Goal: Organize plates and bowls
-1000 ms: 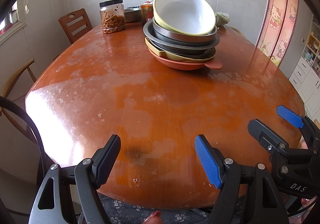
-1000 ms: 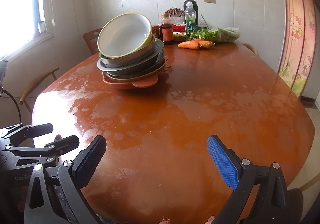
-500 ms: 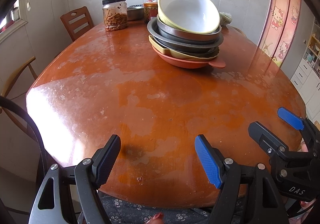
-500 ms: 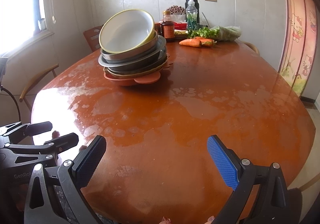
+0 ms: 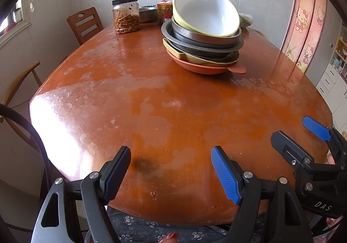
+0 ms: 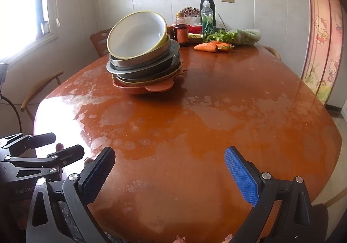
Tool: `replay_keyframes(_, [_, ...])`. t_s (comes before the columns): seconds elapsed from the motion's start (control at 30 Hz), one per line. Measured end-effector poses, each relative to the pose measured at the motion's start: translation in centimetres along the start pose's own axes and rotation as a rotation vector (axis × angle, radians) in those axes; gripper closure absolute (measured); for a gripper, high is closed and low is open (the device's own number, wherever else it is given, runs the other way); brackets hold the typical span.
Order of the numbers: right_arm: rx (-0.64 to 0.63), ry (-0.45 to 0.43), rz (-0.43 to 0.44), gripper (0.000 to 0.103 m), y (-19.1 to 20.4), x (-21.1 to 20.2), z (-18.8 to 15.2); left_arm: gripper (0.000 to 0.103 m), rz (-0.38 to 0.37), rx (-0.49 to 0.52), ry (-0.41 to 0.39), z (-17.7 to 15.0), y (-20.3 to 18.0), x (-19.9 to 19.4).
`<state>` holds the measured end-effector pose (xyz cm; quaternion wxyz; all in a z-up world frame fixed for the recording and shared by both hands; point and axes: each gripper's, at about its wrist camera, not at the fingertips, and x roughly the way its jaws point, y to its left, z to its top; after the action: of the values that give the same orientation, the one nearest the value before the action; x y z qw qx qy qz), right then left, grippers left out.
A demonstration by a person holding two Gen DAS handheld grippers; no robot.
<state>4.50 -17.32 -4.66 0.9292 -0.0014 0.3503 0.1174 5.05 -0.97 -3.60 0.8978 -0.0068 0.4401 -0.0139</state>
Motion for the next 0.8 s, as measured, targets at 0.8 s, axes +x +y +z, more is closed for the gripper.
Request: replay_keyframes(0.8, [-0.001, -0.008, -0.001, 0.002, 0.16, -0.13, -0.08, 0.027, 0.003, 0.009, 0.0, -0.16, -0.16, -0.04])
